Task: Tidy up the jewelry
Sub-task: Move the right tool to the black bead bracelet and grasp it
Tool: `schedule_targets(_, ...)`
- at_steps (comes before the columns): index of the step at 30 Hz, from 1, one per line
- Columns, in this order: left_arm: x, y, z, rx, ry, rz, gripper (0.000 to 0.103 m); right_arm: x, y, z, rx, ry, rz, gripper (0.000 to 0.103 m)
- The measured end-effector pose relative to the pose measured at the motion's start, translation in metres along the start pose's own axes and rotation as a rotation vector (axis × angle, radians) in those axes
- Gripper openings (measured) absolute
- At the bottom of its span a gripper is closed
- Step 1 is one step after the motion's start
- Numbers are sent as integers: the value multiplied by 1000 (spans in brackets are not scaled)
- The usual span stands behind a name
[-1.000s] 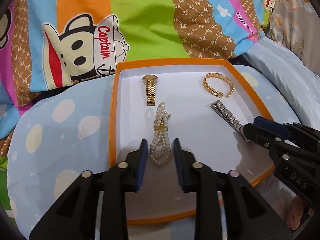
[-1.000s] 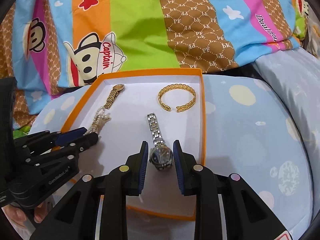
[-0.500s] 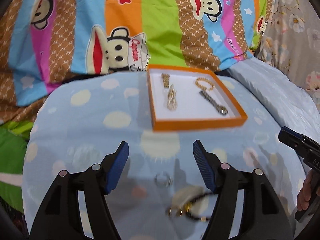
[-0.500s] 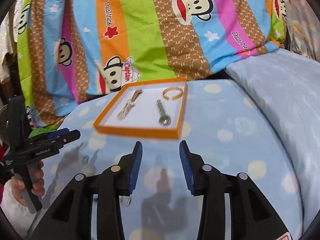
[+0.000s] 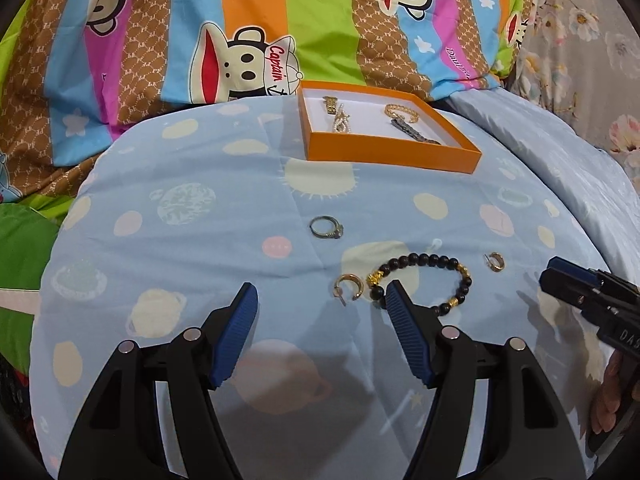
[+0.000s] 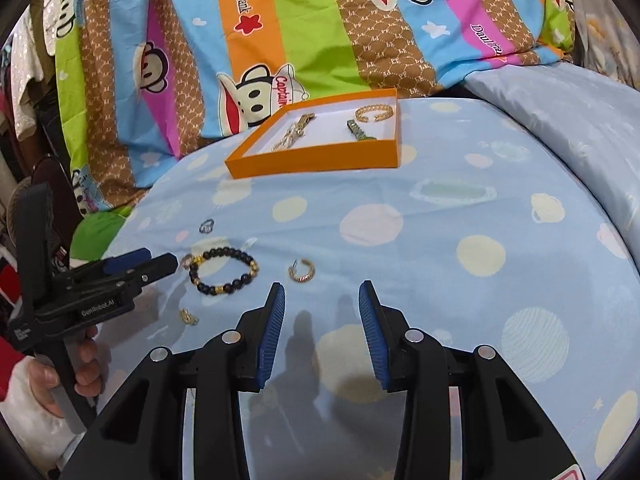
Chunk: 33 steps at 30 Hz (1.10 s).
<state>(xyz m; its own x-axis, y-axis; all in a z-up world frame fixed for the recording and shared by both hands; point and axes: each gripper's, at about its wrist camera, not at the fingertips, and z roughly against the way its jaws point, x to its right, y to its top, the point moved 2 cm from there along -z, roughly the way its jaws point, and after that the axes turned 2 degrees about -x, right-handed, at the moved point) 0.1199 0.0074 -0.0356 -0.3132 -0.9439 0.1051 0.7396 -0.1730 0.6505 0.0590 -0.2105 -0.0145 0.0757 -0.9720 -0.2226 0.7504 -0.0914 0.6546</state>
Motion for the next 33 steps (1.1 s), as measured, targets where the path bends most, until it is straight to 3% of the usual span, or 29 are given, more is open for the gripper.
schedule_targets(12, 3, -12, 4, -24, -25, -6, 66, -10, -3, -5, -19, 0, 43, 38)
schedule_targets(17, -2, -15, 7, -32, -32, 14, 69, -31, 3, -7, -17, 40, 93, 38)
schedule_targets(18, -5, -16, 8, -33, -26, 25, 69, -36, 4, -10, -24, 48, 102, 39)
schedule_targets(20, -14, -16, 9, -28, -8, 57, 69, -47, 9, -17, -36, 62, 124, 57)
schedule_targets(21, -19, -15, 9, -25, 1, 72, 69, -53, 12, -21, -39, 61, 138, 60)
schedule_targets(26, -36, -12, 11, -15, 41, 122, 69, -78, 24, -46, -86, 50, 212, 61)
schedule_targets(33, -37, -12, 11, -17, 34, 112, 69, -90, 25, -74, -164, 41, 256, 65)
